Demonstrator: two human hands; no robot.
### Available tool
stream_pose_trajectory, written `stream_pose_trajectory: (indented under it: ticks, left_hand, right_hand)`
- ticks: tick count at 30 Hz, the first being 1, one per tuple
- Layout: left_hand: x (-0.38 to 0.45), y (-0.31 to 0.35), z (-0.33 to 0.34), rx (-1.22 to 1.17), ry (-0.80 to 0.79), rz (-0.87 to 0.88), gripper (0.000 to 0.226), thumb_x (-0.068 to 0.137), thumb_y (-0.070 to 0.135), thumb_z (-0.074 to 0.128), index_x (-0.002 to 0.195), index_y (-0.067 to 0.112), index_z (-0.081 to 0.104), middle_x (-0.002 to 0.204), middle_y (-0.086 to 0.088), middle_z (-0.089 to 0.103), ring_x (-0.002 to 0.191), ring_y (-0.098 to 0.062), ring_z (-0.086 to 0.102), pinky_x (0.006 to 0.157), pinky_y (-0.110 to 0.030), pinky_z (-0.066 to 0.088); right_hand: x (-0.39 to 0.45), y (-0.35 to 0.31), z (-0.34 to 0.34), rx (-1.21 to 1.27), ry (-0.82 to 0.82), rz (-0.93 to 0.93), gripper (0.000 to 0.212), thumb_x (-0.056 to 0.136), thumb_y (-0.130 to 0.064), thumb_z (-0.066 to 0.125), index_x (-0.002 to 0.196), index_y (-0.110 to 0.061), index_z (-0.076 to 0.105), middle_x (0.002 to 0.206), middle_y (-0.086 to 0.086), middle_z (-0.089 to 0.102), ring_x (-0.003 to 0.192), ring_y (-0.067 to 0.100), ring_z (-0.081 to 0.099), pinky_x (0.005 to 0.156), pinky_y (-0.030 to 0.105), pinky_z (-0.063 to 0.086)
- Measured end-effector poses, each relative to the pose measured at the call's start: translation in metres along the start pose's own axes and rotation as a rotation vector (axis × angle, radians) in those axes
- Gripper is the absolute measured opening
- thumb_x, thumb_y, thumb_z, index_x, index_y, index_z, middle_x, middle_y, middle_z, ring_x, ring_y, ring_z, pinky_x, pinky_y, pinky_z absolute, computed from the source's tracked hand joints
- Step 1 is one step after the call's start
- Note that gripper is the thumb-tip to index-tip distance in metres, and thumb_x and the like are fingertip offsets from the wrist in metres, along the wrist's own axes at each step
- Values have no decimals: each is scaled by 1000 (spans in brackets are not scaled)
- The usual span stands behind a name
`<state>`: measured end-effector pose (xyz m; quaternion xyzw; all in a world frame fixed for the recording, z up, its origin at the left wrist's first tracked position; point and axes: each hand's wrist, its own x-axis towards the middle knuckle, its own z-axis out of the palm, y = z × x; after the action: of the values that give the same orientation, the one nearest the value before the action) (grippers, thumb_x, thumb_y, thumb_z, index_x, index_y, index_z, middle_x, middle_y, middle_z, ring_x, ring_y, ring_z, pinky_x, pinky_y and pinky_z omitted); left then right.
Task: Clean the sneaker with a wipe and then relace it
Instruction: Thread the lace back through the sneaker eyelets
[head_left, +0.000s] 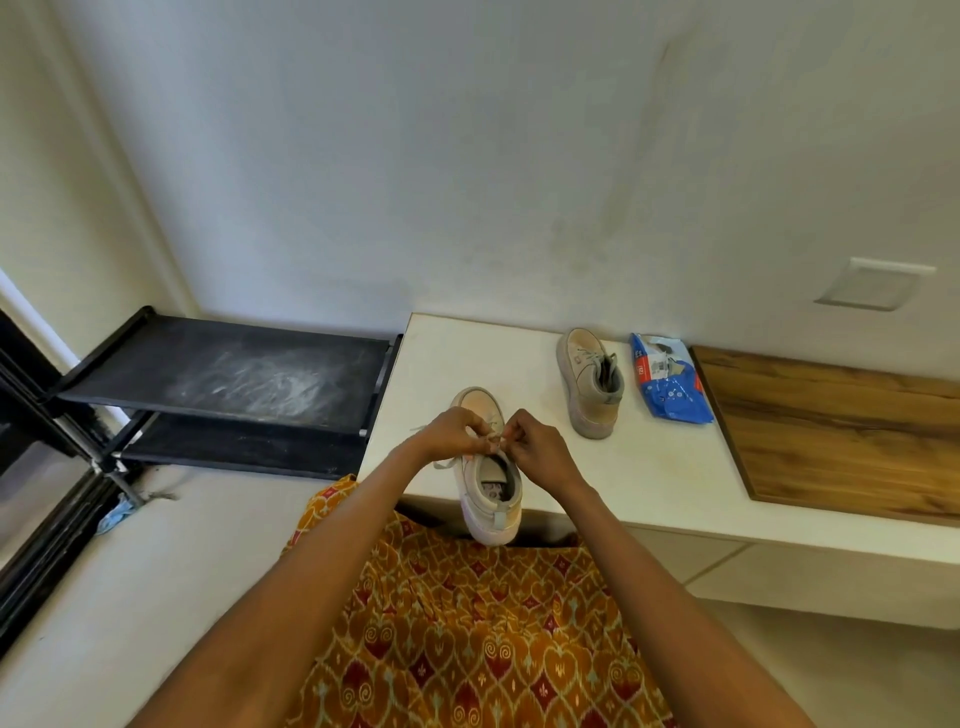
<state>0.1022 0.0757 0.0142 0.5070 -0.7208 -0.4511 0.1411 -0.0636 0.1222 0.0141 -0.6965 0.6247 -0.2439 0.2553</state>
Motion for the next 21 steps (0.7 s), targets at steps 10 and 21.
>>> stream_pose_trajectory:
  ticks: [10, 21]
  left_hand:
    - [-2, 2, 14, 257, 250, 153, 18, 85, 26, 61, 94, 11, 62, 92, -6, 66, 79, -17, 58, 74, -33, 51]
    - [-8, -4, 35, 295, 427, 244, 16, 90, 24, 53, 103, 16, 58, 96, 0, 61, 78, -12, 55, 67, -28, 49]
  right_hand:
    - [-1, 2, -6, 205, 11, 37, 2, 88, -20, 59, 87, -18, 59, 84, -2, 65, 76, 9, 58, 68, 22, 45]
    - [12, 0, -6, 261, -197, 172, 23, 94, -16, 47, 103, -12, 68, 101, 7, 69, 95, 21, 62, 87, 36, 49]
